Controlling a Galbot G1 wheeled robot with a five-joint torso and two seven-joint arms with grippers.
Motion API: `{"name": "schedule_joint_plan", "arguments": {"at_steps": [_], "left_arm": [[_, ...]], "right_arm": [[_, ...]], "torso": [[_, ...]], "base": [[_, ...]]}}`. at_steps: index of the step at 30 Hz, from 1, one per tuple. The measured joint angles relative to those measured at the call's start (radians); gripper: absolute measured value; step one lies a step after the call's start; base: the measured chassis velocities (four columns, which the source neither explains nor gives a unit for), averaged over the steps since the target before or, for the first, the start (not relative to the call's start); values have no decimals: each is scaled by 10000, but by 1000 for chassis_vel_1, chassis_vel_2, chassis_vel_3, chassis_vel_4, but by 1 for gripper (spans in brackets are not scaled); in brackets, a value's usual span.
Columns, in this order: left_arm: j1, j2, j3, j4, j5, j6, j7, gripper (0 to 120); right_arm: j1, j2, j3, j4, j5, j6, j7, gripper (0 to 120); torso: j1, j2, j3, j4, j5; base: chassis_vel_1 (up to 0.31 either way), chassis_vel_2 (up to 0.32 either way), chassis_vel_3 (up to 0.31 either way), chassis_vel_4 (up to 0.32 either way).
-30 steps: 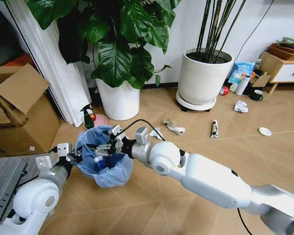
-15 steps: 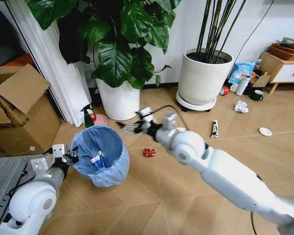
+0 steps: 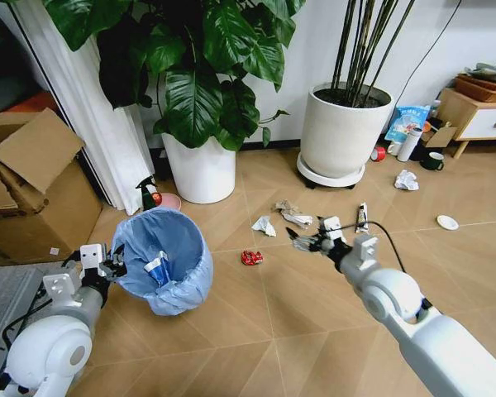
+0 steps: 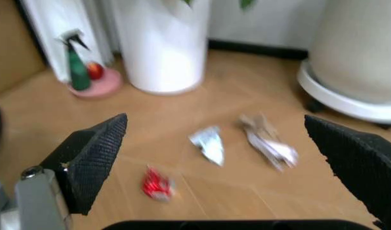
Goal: Pick up the trash bin and place the garbage on the floor into it.
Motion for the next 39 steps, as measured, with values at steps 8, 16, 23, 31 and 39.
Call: {"name": "schedule_joint_plan", "arguments": {"at_steps": [8,16,23,31,39], "left_arm": [[104,-107,78,-84,174,-24,1,0],[107,-125,138,-80,237,-50,15,0],[120,-137,99,-46,244,-82,16,0],[75,-138,103,34,237,-95,16,0],[29,-176,133,137,227,-99,15,0]], "right_arm": [[-1049,154,722,-40,-392,282,-320,100],[-1099,191,707,-41,-468,334,-378,100],[-1079,243,472,-149,-540,383,-465,100],[-1017,239,363,-296,-559,464,-542,100],[-941,41,-270,-914,-718,681,-1337,100]], "torso": [[-1,0,-1,1,5],[2,0,3,0,-3],[3,0,3,2,5],[3,-1,2,0,-4],[6,-2,5,1,3]], "base": [[-57,48,73,-80],[-200,181,193,-188],[-191,203,206,-203],[-167,182,181,-178],[-141,148,120,-134]]}}
